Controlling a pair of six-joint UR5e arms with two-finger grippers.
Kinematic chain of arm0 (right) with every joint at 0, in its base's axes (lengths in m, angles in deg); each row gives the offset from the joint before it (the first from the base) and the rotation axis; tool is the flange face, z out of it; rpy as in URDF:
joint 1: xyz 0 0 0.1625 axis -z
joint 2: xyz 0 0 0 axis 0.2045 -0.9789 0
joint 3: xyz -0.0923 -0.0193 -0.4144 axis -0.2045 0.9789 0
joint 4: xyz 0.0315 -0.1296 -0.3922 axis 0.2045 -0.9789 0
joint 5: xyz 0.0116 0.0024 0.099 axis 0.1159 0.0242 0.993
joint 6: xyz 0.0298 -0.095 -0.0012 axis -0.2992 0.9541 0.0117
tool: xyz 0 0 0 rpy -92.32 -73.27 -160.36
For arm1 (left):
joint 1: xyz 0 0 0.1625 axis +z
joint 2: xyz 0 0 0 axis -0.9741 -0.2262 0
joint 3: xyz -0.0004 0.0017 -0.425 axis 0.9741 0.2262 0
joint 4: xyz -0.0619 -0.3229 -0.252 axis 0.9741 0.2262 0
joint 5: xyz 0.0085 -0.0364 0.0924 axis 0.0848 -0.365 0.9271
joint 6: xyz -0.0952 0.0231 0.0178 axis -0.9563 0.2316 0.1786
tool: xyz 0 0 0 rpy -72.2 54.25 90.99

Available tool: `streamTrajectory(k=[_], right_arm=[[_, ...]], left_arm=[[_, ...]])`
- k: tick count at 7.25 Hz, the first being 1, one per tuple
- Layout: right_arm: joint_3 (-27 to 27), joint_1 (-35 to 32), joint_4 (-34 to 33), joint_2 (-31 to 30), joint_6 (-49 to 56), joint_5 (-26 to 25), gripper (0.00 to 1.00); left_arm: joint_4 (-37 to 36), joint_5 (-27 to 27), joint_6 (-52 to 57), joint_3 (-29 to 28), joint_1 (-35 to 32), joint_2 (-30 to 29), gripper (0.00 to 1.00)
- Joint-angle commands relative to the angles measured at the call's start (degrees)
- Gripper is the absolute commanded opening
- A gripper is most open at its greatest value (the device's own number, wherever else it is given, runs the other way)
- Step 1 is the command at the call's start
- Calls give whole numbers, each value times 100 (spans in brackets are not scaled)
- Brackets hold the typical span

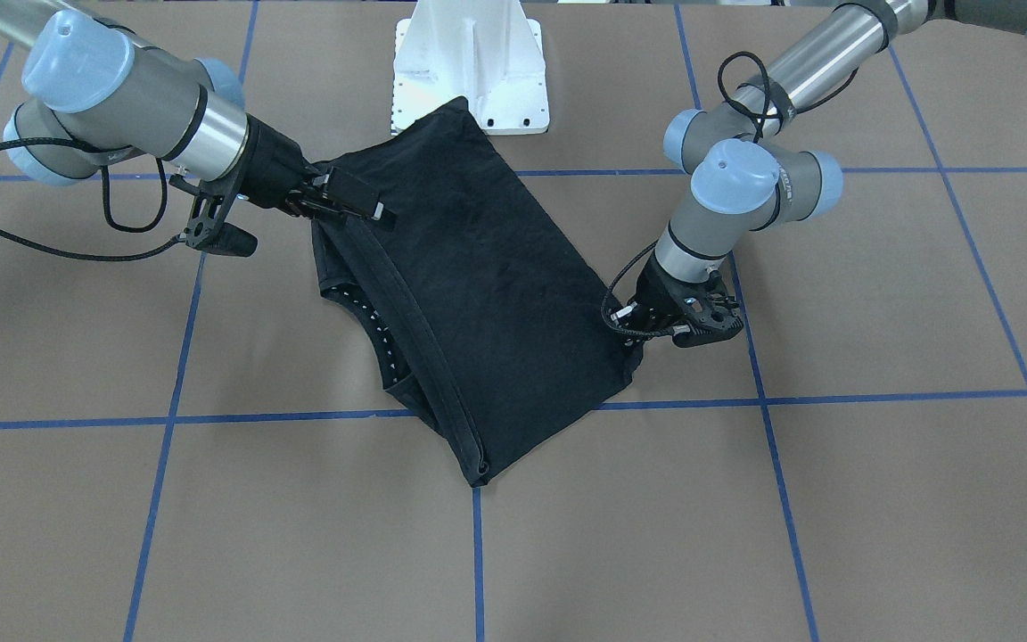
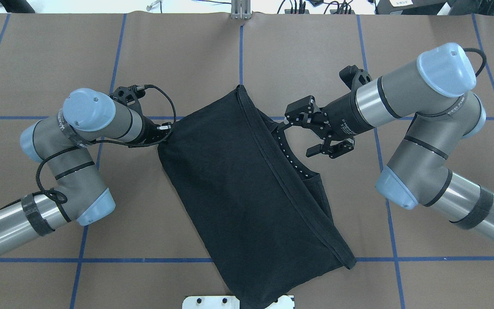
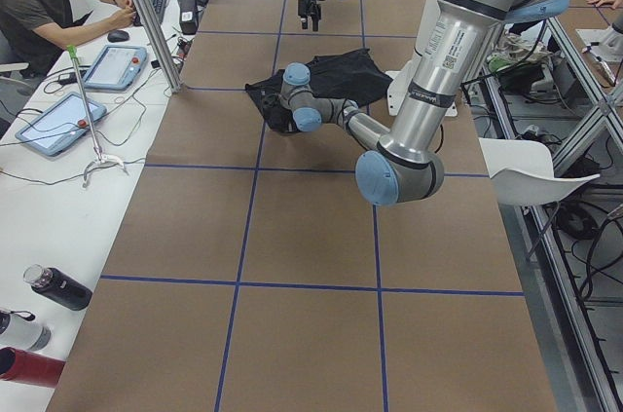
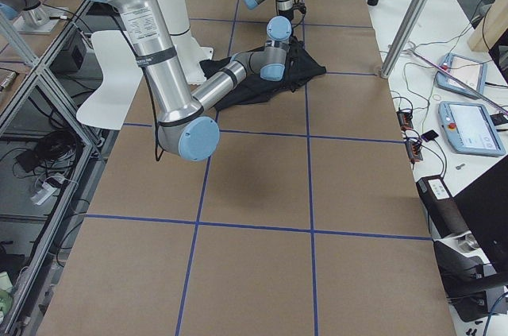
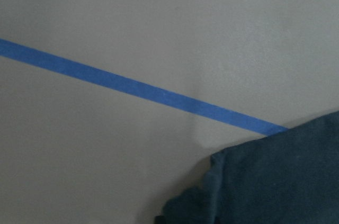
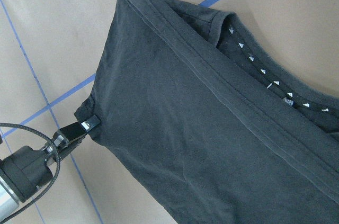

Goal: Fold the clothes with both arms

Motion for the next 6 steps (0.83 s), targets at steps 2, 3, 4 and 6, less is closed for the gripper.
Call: streamTrajectory(k=[2, 3, 4, 6], right_arm=[[-20, -55, 0, 0, 0, -25, 100], [-46, -64, 0, 0, 0, -60, 100], [-64, -81, 0, 0, 0, -78, 100], [-38, -90, 0, -9, 0, -96, 100]], left_arm=[[-242, -16, -9, 282, -198, -96, 0], [-242, 10, -44, 239, -365, -175, 0], [-233, 19, -44, 56, -515, -237, 0], [-181, 438, -61, -716, -604, -867, 0]])
